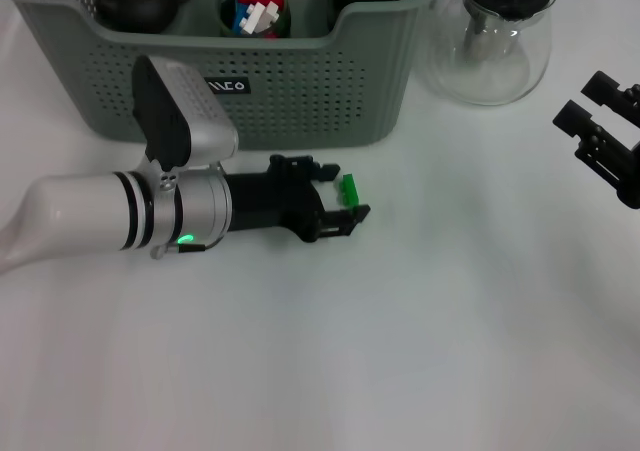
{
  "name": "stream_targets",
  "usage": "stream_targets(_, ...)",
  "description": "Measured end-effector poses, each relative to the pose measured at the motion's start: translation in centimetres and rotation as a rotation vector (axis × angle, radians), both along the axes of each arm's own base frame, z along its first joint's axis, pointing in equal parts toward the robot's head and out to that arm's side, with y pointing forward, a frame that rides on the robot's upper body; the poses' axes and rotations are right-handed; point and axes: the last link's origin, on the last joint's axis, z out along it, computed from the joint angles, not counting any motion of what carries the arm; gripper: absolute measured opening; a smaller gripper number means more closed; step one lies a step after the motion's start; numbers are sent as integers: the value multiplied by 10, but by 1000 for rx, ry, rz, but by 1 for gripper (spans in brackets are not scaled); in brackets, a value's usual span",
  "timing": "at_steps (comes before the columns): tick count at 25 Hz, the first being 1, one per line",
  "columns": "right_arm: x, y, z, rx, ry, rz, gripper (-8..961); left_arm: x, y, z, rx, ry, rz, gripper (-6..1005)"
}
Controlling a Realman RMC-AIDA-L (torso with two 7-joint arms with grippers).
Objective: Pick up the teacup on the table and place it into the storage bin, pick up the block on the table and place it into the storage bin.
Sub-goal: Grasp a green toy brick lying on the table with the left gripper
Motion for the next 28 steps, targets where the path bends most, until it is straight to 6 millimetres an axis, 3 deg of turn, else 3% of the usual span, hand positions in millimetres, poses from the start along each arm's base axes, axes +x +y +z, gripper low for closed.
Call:
stream_targets(9, -1, 2, -1, 0, 0, 3, 566, 13, 10, -3, 6, 32, -79, 690)
stream_targets(28, 0, 0, 0, 0, -1, -3, 567, 17, 14, -13, -15, 153, -158, 690)
